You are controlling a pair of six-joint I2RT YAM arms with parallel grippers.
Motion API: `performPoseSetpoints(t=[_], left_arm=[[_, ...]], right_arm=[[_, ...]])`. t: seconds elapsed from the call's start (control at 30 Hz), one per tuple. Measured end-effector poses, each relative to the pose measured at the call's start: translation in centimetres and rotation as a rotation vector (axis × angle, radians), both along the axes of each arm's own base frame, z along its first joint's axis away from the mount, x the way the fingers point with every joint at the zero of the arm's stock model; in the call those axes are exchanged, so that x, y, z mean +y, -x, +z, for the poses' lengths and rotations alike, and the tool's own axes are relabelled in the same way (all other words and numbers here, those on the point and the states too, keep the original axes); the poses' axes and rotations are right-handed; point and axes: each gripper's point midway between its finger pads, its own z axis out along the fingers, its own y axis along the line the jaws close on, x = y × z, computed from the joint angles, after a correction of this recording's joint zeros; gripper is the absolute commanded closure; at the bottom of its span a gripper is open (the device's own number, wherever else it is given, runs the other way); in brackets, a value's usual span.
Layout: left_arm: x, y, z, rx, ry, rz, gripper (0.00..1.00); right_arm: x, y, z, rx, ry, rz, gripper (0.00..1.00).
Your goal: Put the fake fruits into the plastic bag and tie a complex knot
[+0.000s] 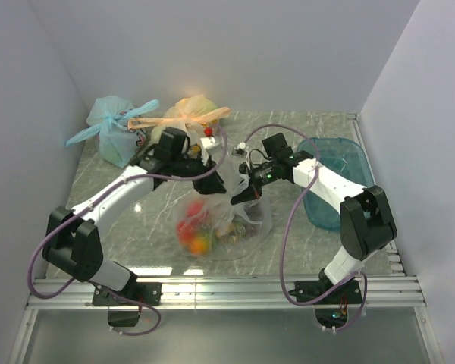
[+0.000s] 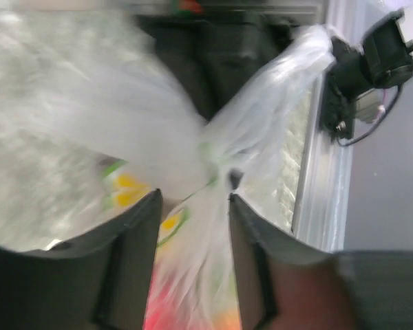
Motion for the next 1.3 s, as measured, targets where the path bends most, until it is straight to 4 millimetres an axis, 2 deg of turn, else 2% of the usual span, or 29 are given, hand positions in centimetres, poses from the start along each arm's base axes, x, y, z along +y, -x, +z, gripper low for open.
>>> performPoseSetpoints(t=[0.07,0.13,0.17,0.2,0.3,0.4,0.5,0.63,0.77,1.03,1.2,1.3], left_arm=[[1.5,-1.2,1.6,-0.011,-0.012,0.047,0.40],[3.0,-3.0,4.9,-0.073,0.000,0.109,0.39],[3.6,-3.7,6.7,-0.104,0.012,0.147,0.19],[4.1,-4.1,8.4,-0.137,0.026,0.184,0.03],[5.3,-4.2,12.6,-0.174,0.069,0.308,0.01],[5.4,-3.6,15.1,-0.216,0.108,0.313,0.01],[5.1,-4.3,14.6,-0.209,0.097,0.308,0.03],[4.2,-6.0,11.0,-0.155,0.044,0.268,0.06],[3.6,-6.5,8.2,-0.097,0.012,0.218,0.12],[2.4,-4.6,8.3,-0.116,0.082,0.061,0.26],[2.3,-4.0,7.4,-0.091,0.088,0.026,0.26],[2.2,-4.1,6.8,-0.091,0.089,0.027,0.31]], right_arm=[[0.0,-0.1,0.2,-0.019,-0.002,0.010,1.00],[-0.1,-0.1,0.4,-0.038,-0.004,0.020,1.00],[-0.1,-0.1,0.5,-0.047,-0.004,0.026,1.00],[-0.1,-0.1,0.7,-0.058,-0.005,0.033,1.00],[-0.3,-0.1,1.1,-0.087,-0.004,0.056,1.00],[-0.5,0.1,1.4,-0.120,-0.004,0.082,1.00],[-0.7,0.3,1.6,-0.144,0.001,0.108,1.00],[-0.7,0.0,1.8,-0.187,0.007,0.138,1.00],[-0.4,0.2,1.5,-0.213,0.016,0.168,1.00],[0.1,0.8,1.0,-0.204,0.027,0.192,1.00],[0.1,0.7,1.1,-0.202,0.029,0.189,1.00],[0.2,0.8,1.0,-0.201,0.029,0.190,1.00]])
